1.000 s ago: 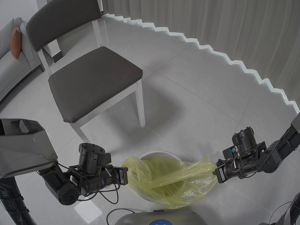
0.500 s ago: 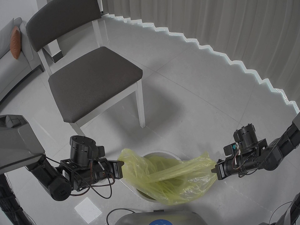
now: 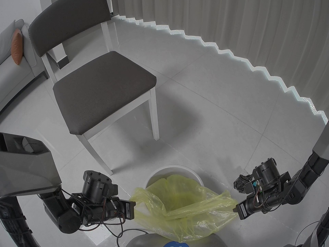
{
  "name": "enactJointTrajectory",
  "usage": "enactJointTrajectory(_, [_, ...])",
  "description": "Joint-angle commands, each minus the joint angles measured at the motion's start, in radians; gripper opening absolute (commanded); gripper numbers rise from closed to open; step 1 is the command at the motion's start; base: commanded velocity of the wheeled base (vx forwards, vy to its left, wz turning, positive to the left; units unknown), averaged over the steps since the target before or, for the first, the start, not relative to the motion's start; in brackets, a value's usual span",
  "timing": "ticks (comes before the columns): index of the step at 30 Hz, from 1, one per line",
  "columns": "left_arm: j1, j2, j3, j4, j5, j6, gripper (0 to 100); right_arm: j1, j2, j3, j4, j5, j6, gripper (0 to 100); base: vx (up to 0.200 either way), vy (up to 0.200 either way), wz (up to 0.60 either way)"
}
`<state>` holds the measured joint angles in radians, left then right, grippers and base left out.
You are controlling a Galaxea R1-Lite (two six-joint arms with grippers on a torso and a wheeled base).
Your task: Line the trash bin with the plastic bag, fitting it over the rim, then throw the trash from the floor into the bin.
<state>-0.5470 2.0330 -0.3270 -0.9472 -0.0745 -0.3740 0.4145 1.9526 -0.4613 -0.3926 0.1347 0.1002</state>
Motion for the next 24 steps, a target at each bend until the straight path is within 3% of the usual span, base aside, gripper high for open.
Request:
enactJointTrajectory(1, [0.004,0.066,-0.001,-0.03,0.001,0.0,0,0.012,0.062,-0.007,-0.011,-0.001,-0.001,0,0.0,0.0,0.0])
enactJointTrajectory(7, [0.018,0.194,-0.041,-0.133,0.002,0.006,0,0.01,0.189,-0.065,-0.111,-0.006,0.009,0,0.0,0.0,0.0])
enactJointTrajectory(13, [0.098,0.309,-0.144,-0.142,0.001,0.044,0,-0.028,0.298,-0.163,-0.141,-0.006,0.013,0,0.0,0.0,0.0])
enactJointTrajectory(19, [0.167,0.311,-0.187,-0.142,-0.004,0.044,0,-0.1,0.261,-0.203,-0.138,-0.004,0.013,0,0.0,0.0,0.0])
enactJointTrajectory(24, [0.168,0.312,-0.152,-0.143,-0.019,0.044,0,-0.117,0.235,-0.158,-0.129,-0.003,0.007,0,0.0,0.0,0.0])
